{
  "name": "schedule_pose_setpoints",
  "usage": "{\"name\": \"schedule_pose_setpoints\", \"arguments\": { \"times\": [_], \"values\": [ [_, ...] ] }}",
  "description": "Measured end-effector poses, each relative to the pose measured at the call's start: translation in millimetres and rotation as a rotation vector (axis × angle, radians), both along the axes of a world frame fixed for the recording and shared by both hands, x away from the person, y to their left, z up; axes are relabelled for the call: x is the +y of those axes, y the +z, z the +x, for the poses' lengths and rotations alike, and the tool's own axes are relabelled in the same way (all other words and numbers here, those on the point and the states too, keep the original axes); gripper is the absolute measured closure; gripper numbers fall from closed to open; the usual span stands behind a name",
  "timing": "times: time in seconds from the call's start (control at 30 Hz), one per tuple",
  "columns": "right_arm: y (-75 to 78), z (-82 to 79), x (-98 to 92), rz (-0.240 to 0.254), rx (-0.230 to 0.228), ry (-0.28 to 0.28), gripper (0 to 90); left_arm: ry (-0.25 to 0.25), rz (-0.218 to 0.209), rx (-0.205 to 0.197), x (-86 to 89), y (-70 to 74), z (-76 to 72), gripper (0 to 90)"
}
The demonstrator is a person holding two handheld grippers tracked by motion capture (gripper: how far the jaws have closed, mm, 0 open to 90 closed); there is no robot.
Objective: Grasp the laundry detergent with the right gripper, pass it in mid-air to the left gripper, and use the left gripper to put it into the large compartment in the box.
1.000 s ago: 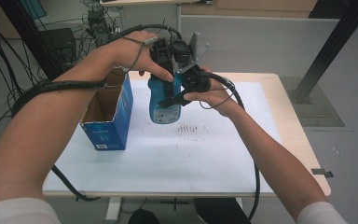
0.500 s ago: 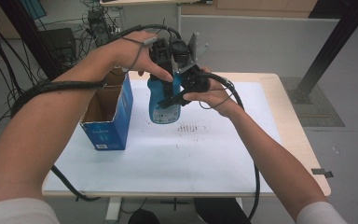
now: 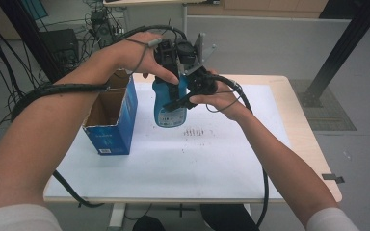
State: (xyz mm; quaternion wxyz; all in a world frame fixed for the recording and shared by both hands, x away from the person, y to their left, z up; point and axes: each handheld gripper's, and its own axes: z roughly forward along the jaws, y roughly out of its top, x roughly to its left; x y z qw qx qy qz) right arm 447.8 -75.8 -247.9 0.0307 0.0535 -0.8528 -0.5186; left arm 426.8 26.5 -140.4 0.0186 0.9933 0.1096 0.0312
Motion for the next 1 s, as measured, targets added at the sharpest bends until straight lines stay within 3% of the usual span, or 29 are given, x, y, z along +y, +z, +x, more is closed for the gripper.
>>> {"name": "schedule_pose_setpoints", "arguments": {
  "times": [0.63, 0.73, 1.0],
  "values": [
    [-0.4, 0.0, 0.7, 0.002, 0.003, 0.002, 42.5, 0.008, -0.001, 0.002, 0.8, -0.4, -0.3, 37.8],
    [-0.5, -0.8, 0.3, 0.003, 0.026, 0.003, 42.3, 0.010, -0.002, 0.004, 0.8, -0.3, -0.2, 37.8],
    [-1.5, 0.6, 0.2, 0.009, 0.002, 0.002, 42.0, 0.012, -0.007, 0.003, 1.0, 0.1, -0.5, 37.8]
  ]
}}
